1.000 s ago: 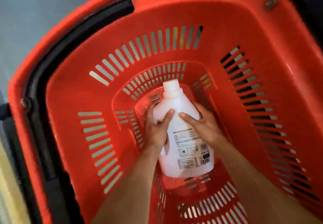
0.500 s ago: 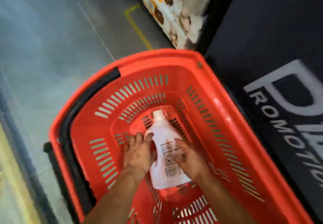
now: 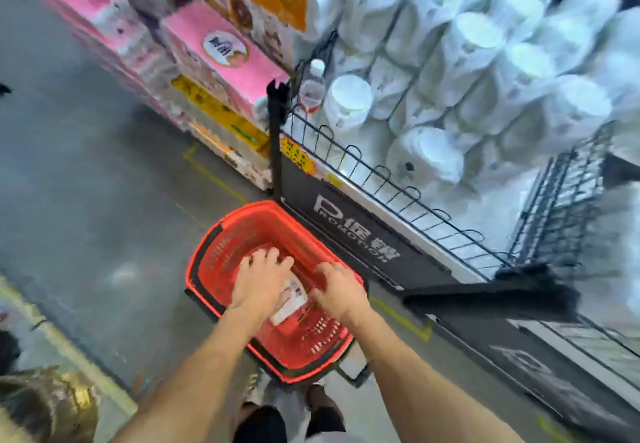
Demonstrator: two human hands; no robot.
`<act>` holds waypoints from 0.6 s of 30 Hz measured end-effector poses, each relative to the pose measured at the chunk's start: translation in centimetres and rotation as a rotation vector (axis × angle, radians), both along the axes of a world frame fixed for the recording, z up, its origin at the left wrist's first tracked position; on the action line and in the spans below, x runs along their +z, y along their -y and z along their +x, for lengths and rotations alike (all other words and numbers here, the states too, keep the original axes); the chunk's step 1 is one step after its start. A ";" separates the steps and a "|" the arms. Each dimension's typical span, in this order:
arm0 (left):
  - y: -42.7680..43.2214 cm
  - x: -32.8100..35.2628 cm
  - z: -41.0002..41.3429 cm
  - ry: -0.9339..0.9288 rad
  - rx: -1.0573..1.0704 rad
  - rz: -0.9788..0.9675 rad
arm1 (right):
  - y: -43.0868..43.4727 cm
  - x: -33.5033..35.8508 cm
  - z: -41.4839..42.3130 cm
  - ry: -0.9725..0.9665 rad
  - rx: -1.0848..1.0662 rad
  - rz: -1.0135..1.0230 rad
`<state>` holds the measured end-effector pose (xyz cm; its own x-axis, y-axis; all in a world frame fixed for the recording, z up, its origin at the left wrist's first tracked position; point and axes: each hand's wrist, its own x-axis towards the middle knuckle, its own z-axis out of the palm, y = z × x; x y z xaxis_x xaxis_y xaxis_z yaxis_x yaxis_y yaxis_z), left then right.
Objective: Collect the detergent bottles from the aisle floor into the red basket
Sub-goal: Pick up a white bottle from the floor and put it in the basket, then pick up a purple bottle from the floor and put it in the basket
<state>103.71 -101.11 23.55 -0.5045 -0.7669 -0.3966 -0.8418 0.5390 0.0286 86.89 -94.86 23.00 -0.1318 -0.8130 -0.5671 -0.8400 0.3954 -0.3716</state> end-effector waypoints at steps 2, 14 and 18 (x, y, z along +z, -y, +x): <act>-0.6 3.6 -0.2 -0.025 -0.090 -0.047 | -2.0 4.8 -0.2 -0.096 -0.024 -0.033; -9.7 14.9 -13.1 -0.094 -0.751 -0.225 | -23.8 19.5 -8.1 -0.418 -0.606 -0.081; -18.1 16.8 -20.5 -0.191 -1.002 -0.265 | -36.9 21.5 -9.8 -0.435 -0.876 -0.055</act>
<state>83.22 -83.04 40.33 -0.9921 -0.0155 -0.1246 -0.0022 0.9943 -0.1068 77.08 -57.96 44.55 -0.8900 -0.3514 -0.2904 -0.3255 0.9359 -0.1349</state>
